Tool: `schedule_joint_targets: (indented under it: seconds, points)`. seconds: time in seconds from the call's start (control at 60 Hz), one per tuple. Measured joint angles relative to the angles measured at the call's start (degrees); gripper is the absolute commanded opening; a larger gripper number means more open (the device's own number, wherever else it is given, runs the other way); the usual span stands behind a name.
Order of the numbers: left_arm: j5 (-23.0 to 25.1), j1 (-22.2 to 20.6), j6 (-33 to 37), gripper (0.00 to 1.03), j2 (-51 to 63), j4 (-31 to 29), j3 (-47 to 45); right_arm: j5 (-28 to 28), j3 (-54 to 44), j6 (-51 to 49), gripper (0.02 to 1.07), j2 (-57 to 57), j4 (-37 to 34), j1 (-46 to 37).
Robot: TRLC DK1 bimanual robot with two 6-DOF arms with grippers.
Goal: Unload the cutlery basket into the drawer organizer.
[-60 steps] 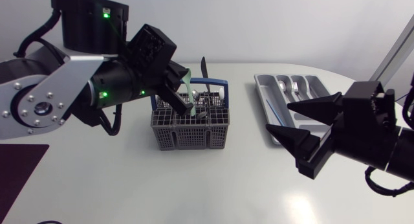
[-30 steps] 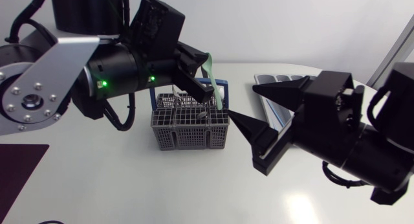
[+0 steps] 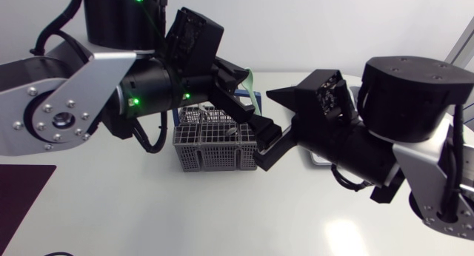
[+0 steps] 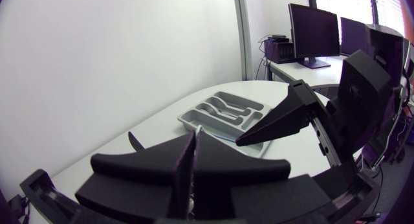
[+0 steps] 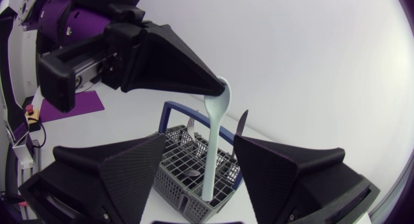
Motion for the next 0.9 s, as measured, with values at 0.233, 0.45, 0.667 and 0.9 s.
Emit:
schedule_joint_targets:
  seconds: [0.233,0.45,0.667,0.9]
  points:
    - [0.8,-0.3,-0.1,0.03,0.1,0.0,0.1,0.0,2.2,0.0,0.61,3.2,1.1,-1.0]
    - [1.0,-0.3,-1.1,0.03,0.1,0.0,0.1,0.3,2.3,0.0,0.5,5.6,1.1,-1.1]
    - [1.5,-0.3,-1.3,0.03,0.1,0.0,0.1,1.1,2.5,0.0,0.39,5.7,1.1,-1.1]
    - [1.7,-0.3,-1.3,0.03,0.1,0.0,0.1,1.5,3.2,0.0,0.23,6.6,1.3,-1.1]
